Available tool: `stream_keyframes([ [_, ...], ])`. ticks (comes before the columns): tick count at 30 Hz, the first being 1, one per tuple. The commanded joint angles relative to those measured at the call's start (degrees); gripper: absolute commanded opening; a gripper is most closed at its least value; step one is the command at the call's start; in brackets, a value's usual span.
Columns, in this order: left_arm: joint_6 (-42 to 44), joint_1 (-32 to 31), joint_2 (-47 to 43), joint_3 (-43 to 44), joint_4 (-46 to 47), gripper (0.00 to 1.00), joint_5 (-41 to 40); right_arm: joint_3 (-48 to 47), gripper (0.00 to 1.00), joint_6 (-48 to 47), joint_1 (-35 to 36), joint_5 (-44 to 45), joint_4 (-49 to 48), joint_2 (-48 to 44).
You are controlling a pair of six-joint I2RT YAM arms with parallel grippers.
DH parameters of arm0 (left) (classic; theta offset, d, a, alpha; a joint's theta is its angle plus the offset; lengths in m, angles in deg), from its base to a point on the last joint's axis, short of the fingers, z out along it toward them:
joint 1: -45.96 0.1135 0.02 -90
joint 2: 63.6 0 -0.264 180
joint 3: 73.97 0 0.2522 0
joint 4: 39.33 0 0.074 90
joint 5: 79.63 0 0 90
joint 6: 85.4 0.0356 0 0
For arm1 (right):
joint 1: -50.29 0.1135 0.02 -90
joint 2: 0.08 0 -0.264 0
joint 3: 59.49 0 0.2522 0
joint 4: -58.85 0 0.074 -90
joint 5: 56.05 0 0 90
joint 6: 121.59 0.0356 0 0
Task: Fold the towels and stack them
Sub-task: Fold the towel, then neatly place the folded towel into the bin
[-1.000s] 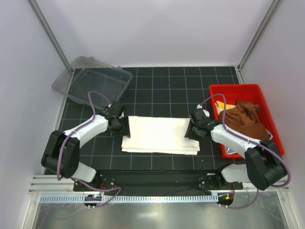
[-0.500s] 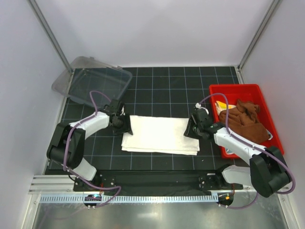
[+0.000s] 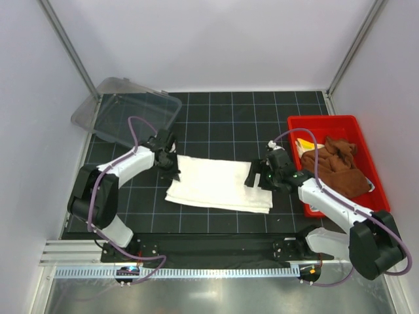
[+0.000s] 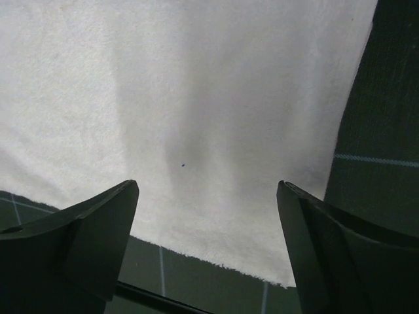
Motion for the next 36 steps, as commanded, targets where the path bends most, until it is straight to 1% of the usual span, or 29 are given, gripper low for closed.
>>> stream_keyframes([
  [1, 2.51, -1.71, -1.58, 6.97, -9.27, 0.00, -8.50, -3.20, 1.00, -1.51, -0.07, 0.16, 1.52, -4.11],
  [6, 3.83, -2.33, -4.92, 13.47, -15.25, 0.00, -12.82, -6.97, 1.00, -1.16, -0.07, 0.69, 4.25, -6.49],
  [9, 7.16, -2.50, -5.98, 17.34, -17.89, 0.00, -16.34, -8.12, 1.00, -1.33, -0.07, 0.69, 5.48, -7.89],
  [10, 8.21, -2.42, -6.68, 20.23, -18.25, 0.00, -17.48, -8.48, 1.00, -1.33, -0.07, 0.69, 5.48, -8.25],
  [11, 10.57, -2.50, -6.95, 21.56, -18.51, 0.00, -20.45, -8.57, 1.00, -1.24, -0.07, 0.69, 5.39, -8.51],
  [13, 13.92, -2.42, -7.04, 25.77, -18.34, 0.00, -23.63, -9.01, 1.00, -1.33, -0.07, 0.69, 5.39, -8.87],
  [14, 18.11, -2.42, -6.60, 27.36, -18.16, 0.00, -27.30, -9.09, 1.00, -1.33, -0.07, 0.69, 5.39, -8.78],
  [15, 19.98, -2.33, -6.16, 28.77, -17.90, 0.00, -29.42, -9.27, 1.00, -1.42, -0.07, 0.69, 5.22, -8.69],
  [16, 21.92, -1.98, -4.51, 31.56, -17.46, 0.00, -31.18, -9.27, 1.00, -1.50, -0.07, 0.69, 4.87, -8.52],
  [18, 25.88, -0.84, -2.30, 34.22, -17.28, 0.00, -33.91, -9.36, 1.00, -1.86, 0.02, 0.69, 4.52, -8.16],
  [19, 26.85, 0.21, -0.29, 36.58, -16.24, 0.00, -34.62, -9.45, 1.00, -2.21, -0.07, 0.69, 4.60, -7.55],
  [20, 27.64, 0.74, 0.86, 37.39, -15.62, 0.00, -34.80, -9.53, 1.00, -2.56, -0.07, 2.60, 4.52, -7.29],
  [22, 30.19, 1.97, 2.88, 39.32, -13.95, 0.00, -36.12, -10.23, 1.00, -3.34, -0.07, 3.32, 4.86, -6.32],
  [23, 30.98, 3.20, 5.85, 42.20, -13.86, 0.00, -36.56, -10.59, 1.00, -3.79, -0.07, 3.58, 4.87, -6.14],
  [26, 33.62, 5.48, 11.66, 46.61, -12.98, 0.00, -40.76, -11.64, 1.00, -4.93, -0.07, 4.64, 4.87, -5.27],
  [27, 36.15, 5.84, 13.08, 48.97, -12.37, 0.00, -42.26, -11.99, 1.00, -5.37, 0.02, 5.25, 4.95, -5.09],
  [28, 37.31, 6.19, 14.13, 49.95, -10.10, 0.00, -45.58, -12.34, 1.00, -5.63, 0.02, 5.61, 4.87, -4.83],
  [30, 39.07, 8.03, 16.68, 52.23, -6.67, 0.00, -47.54, -12.87, 1.00, -6.25, -0.15, 5.96, 4.78, -4.12],
  [33, 39.16, 11.64, 19.85, 55.05, -4.81, 0.00, -48.16, -12.88, 1.00, -6.78, -0.07, 6.49, 3.47, -2.89],
  [35, 40.04, 13.22, 21.34, 56.81, -1.91, 0.00, -51.04, -13.31, 1.00, -6.87, -0.15, 7.01, 2.76, -1.84],
  [36, 40.48, 15.06, 23.09, 58.21, -0.86, 0.00, -50.71, -13.57, 1.00, -6.78, -0.07, 7.02, 2.41, -0.35],
])
